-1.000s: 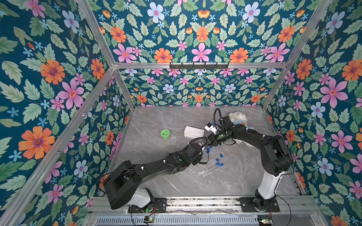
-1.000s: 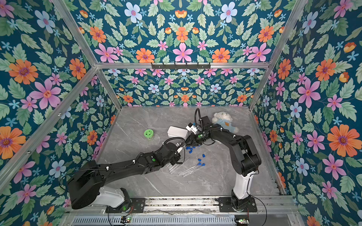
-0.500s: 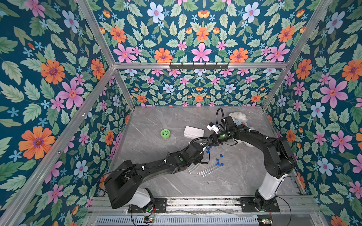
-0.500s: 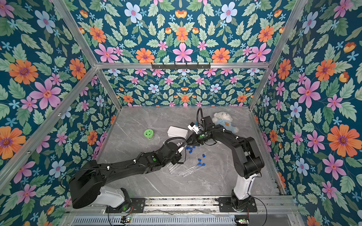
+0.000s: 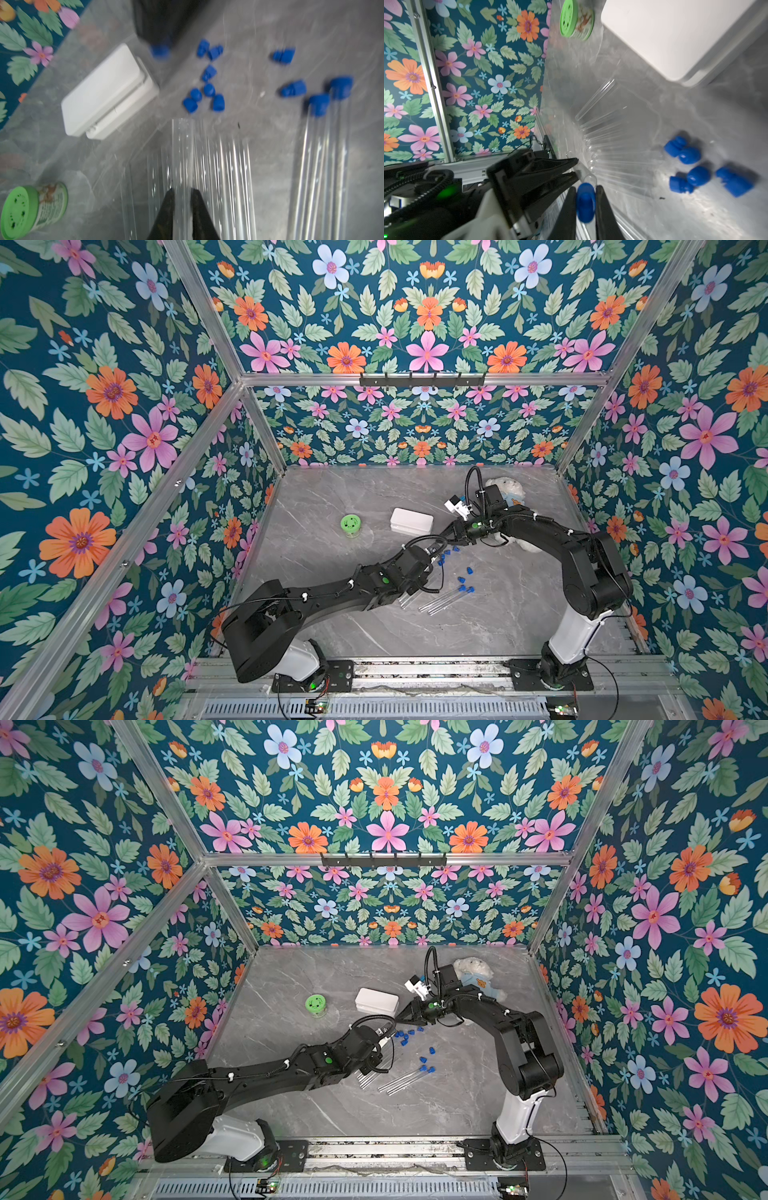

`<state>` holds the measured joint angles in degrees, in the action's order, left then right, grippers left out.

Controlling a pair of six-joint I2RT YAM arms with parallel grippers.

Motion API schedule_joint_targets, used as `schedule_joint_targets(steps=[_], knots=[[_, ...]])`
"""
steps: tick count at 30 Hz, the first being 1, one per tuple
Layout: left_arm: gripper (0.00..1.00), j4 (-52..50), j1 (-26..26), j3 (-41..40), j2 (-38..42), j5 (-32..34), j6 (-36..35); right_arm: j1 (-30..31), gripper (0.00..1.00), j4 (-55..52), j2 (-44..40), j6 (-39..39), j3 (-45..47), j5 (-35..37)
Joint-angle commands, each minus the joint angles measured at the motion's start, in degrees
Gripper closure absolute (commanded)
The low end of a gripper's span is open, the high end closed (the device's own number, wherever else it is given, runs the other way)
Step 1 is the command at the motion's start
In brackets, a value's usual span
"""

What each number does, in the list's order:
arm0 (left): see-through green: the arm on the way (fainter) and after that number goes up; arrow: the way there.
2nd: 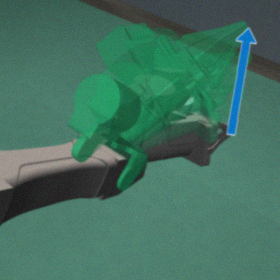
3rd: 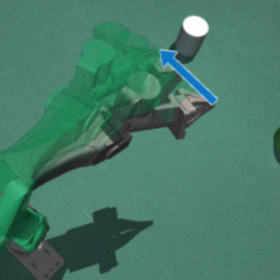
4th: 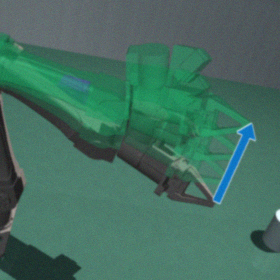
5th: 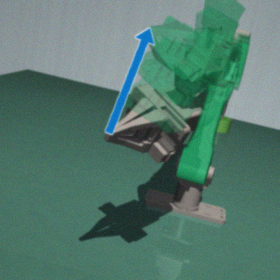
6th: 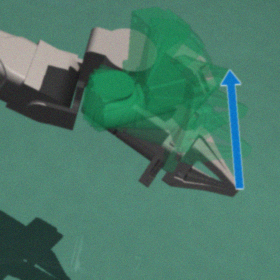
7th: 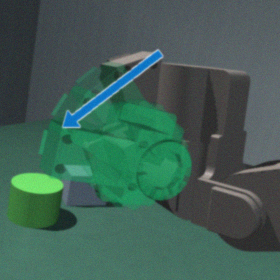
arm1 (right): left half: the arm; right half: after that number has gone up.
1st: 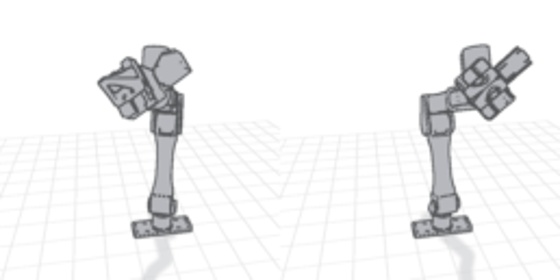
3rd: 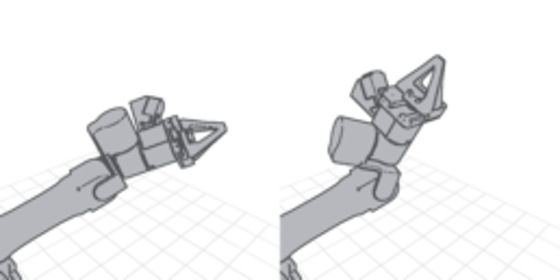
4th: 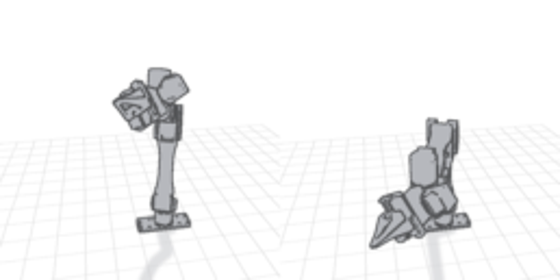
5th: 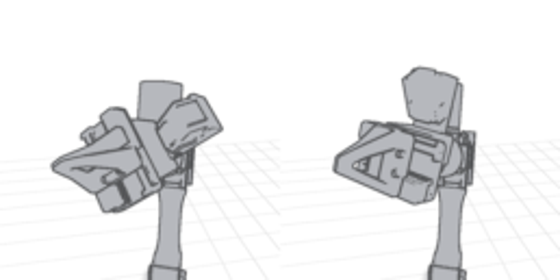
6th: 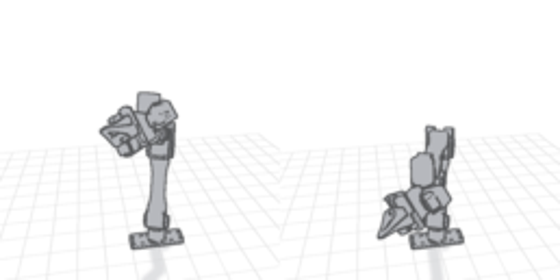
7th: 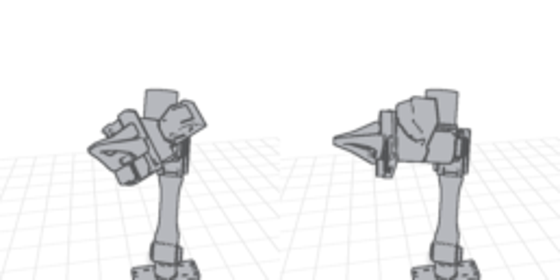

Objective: Remove stoppers from test tubes
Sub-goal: Open the stopper on the test tube, then place the stopper at the center of the board.

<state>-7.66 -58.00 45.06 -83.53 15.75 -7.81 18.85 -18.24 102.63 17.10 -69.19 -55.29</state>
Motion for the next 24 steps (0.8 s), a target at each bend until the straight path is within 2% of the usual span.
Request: schedule_joint_targets(steps=[1, 6, 17, 24], knots=[[1.00, -3.7, -0.1, 0.2, 0.1, 1.2, -0.3, 0.3, 1.00, -0.4, 0.1, -2.2, -0.4, 2.7], [1.00, -3.7, -0.1, 0.2, 0.4, 1.0, -0.1, 0.3, 1.00, -1.3, 0.2, -2.7, -0.5, 4.1], [1.00, -2.1, -0.5, -1.0, 3.8, -3.6, 3.4, 0.9, 0.97, -11.9, 4.3, -7.0, -4.5, 20.0], [1.00, -1.2, -0.8, -1.1, 2.1, -6.3, 5.3, 2.2, 0.94, -14.8, 5.6, -8.5, -6.0, 26.5]])
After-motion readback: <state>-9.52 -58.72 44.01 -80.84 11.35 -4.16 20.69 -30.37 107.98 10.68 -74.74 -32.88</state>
